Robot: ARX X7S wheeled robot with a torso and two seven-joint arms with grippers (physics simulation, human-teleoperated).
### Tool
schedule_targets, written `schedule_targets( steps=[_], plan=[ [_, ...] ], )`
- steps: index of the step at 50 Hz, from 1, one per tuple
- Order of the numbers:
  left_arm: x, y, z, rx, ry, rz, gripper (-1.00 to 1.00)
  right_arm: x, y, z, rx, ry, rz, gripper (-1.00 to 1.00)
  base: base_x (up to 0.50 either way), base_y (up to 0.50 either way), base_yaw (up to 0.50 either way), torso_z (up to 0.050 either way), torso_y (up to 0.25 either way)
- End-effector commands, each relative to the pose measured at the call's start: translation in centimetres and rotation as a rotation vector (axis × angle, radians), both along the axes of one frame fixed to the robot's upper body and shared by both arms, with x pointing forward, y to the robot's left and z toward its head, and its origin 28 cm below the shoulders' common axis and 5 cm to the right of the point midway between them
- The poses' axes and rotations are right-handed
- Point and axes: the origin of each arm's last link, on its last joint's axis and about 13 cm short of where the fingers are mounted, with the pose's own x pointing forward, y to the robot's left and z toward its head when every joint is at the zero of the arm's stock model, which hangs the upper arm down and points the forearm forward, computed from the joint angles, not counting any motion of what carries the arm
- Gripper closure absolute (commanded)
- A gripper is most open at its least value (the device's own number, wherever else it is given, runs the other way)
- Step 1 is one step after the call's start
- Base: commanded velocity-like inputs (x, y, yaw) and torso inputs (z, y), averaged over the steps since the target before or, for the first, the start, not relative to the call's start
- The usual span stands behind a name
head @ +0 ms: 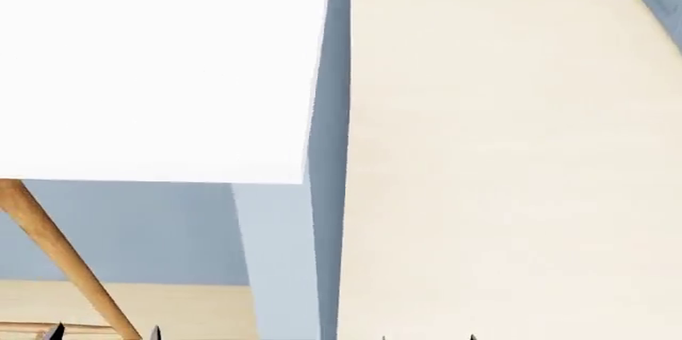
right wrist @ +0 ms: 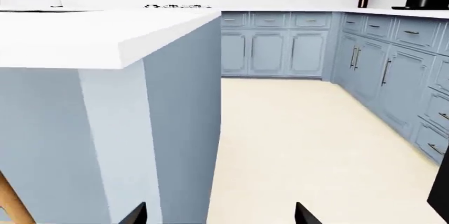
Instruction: Place the cup inside the bowl on the dining table and move the bowl to any counter.
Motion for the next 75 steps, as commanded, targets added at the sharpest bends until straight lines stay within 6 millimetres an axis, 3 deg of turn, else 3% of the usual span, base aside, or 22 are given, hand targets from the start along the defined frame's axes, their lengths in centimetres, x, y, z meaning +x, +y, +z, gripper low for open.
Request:
schedule_targets(
  steps=[1, 18, 45, 60, 75],
  plan=[
    [-0.6, 0.4, -0.1, 0.001, 0.001, -0.001, -1.0, 0.0, 0.0, 0.0, -0.006, -0.001, 0.002, -1.0, -0.04, 0.5, 0.0, 0.0, 0.0],
    [0.7, -0.5, 0.1, 0.001, 0.0, -0.002, -1.0, 0.0, 0.0, 0.0, -0.013, -0.004, 0.004, -1.0, -0.04, 0.5, 0.0, 0.0, 0.0],
    [0.9, -0.6, 0.3, -0.002, -0.001, -0.004, -1.0, -0.1, 0.0, 0.0, -0.015, -0.003, 0.005, -1.0, -0.08, 0.5, 0.0, 0.0, 0.0],
    [-0.3, 0.2, -0.1, 0.003, 0.0, -0.006, -1.0, 0.0, 0.0, -0.1, -0.014, 0.006, 0.0, -1.0, -0.1, 0.5, 0.0, 0.0, 0.0],
    [0.8, -0.5, 0.1, 0.001, -0.001, -0.005, -1.0, 0.0, 0.0, 0.0, -0.009, 0.001, -0.004, -1.0, -0.1, 0.5, 0.0, 0.0, 0.0]
  ],
)
